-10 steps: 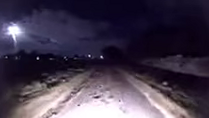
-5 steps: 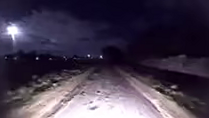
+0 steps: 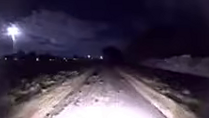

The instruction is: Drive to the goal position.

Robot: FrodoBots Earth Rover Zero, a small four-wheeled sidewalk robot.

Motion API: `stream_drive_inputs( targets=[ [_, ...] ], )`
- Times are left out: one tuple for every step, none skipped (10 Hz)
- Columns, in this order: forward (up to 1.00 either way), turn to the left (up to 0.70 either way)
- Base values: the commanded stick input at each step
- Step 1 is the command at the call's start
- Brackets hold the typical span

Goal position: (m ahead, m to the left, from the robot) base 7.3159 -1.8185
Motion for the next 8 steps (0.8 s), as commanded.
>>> stream_drive_inputs(
  targets=[
    [0.85,0.00],
    [0.85,0.00],
    [0.85,0.00],
    [0.85,0.00],
    [0.85,0.00],
    [0.85,0.00],
    [0.85,0.00],
    [0.85,0.00]
  ],
)
